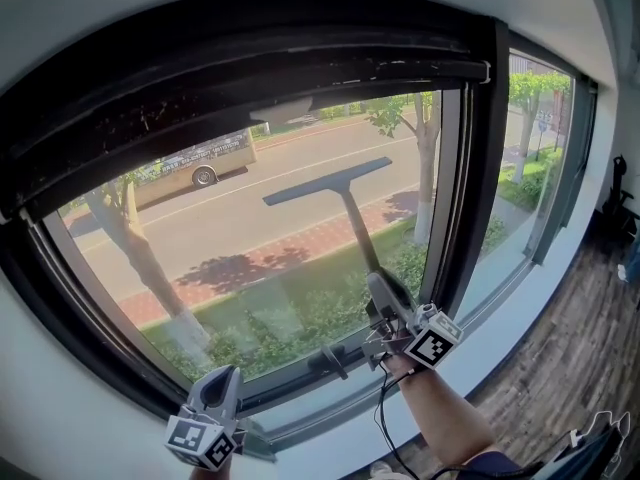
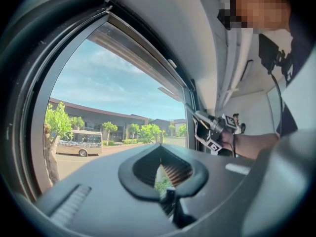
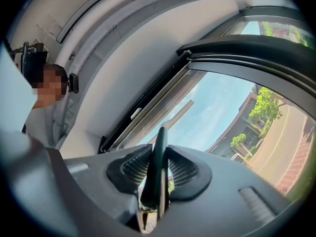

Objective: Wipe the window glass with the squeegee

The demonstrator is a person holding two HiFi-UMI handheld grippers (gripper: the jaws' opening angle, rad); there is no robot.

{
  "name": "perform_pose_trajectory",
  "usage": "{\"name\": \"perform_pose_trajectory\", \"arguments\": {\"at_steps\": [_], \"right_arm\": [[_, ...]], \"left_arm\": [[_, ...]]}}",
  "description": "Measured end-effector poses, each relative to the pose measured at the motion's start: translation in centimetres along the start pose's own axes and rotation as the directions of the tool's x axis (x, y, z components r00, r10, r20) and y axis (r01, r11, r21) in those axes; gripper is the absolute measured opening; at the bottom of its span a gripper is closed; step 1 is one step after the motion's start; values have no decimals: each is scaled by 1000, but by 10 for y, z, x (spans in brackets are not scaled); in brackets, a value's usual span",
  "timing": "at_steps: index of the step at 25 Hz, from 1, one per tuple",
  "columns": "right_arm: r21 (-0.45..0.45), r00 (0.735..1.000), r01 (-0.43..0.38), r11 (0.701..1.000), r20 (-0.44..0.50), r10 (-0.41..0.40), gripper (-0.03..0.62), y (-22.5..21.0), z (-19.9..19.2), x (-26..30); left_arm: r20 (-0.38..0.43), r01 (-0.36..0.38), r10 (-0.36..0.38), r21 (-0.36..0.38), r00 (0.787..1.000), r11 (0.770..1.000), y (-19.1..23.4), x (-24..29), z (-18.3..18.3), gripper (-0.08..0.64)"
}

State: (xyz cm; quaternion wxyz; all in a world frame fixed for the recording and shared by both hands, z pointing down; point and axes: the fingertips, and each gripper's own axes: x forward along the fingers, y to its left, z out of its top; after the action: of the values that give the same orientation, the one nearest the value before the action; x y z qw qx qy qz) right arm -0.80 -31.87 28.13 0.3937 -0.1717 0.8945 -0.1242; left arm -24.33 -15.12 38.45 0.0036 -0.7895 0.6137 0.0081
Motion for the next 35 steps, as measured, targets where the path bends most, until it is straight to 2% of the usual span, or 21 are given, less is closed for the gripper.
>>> {"name": "perform_pose_trajectory", "arguments": {"at_steps": [26, 30, 35], "right_arm": [[80, 995, 73, 994, -67, -68, 103, -20, -43, -56], [91, 994, 87, 992, -76, -81, 103, -24, -52, -65], [102, 992, 102, 989, -79, -94, 103, -27, -62, -75]], "left_arm": [[-55, 3, -4, -21, 998, 1000, -15, 9, -16, 5], [-59, 28, -29, -8, 998, 1000, -15, 10, -24, 5], [-50, 19, -19, -1, 999, 1000, -10, 10, -18, 5]]}}
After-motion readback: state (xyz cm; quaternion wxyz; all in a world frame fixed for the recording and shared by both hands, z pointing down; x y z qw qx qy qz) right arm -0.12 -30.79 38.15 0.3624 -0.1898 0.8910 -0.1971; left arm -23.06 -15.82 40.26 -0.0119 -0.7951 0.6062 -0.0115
